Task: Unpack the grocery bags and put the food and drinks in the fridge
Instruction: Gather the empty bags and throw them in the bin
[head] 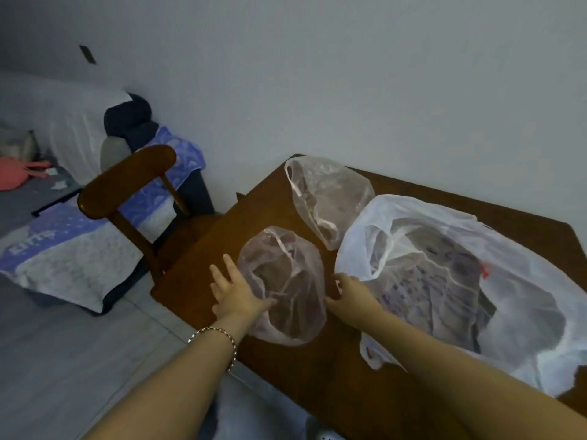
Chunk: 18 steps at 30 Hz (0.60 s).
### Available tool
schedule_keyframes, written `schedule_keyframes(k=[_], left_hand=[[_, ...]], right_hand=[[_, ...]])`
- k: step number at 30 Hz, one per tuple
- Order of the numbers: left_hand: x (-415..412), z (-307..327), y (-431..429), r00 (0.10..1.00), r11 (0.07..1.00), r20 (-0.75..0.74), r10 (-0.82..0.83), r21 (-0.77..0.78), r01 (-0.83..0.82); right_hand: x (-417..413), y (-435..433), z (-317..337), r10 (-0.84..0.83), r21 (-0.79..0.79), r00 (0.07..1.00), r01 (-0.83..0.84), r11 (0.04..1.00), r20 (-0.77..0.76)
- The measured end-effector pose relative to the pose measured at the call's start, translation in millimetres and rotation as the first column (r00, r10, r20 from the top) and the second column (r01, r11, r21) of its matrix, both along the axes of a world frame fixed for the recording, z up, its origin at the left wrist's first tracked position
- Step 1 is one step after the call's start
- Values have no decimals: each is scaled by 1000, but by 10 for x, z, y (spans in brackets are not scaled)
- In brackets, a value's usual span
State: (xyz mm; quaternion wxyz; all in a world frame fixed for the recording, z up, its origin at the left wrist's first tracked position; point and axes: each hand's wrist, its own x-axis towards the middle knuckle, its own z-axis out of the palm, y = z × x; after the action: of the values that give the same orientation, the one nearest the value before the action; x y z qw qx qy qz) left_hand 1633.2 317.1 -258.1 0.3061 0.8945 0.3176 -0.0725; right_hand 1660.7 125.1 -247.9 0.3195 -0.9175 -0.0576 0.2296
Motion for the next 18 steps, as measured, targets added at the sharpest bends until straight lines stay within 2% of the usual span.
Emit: schedule_keyframes(k=[3, 6, 8, 9, 10, 11, 12, 14, 15, 16, 17, 18], left_hand=[[362, -294, 215, 986, 974, -143, 87, -195, -114], [525, -538, 329, 960, 950, -281, -14, -303, -75], [621, -736, 360, 947, 931, -312, -73, -361, -47], [662, -761, 331, 950, 894, -307, -55, -439, -90], [691, -703, 280, 952, 819, -307, -1, -546, -176], [745, -660, 264, 943, 678, -316, 105, -670, -300], [815, -632, 265, 916, 479, -337, 217, -781, -401], [911, -500, 268, 873, 98, -370, 318, -903, -419], [953, -429, 291, 878, -34, -364, 311, -928, -372], [993, -355, 316, 894, -120, -352, 275, -936, -332], [1034, -289, 332, 908, -122, -344, 239, -938, -324], [1073, -230, 349, 921, -41, -332, 203, -943, -331]], right_hand=[[592, 151, -304, -19, 85, 994, 28, 996, -112], [974, 306, -567, -27, 130, 961, 65, 989, -276], [1152, 432, -757, -10, 161, 925, 76, 984, -379], [1184, 490, -829, 9, 212, 907, 89, 973, -421], [1174, 551, -876, 52, 268, 891, 79, 960, -451], [1144, 634, -941, 113, 308, 884, 36, 951, -453], [1085, 750, -989, 177, 324, 892, -37, 946, -416], [920, 959, -1043, 255, 278, 935, -183, 943, -248], [883, 1031, -1039, 234, 275, 958, -183, 944, -164], [892, 1061, -1015, 181, 284, 978, -145, 948, -104], [927, 1046, -995, 137, 294, 989, -118, 949, -46], [976, 1016, -967, 160, 246, 987, -161, 956, 21]])
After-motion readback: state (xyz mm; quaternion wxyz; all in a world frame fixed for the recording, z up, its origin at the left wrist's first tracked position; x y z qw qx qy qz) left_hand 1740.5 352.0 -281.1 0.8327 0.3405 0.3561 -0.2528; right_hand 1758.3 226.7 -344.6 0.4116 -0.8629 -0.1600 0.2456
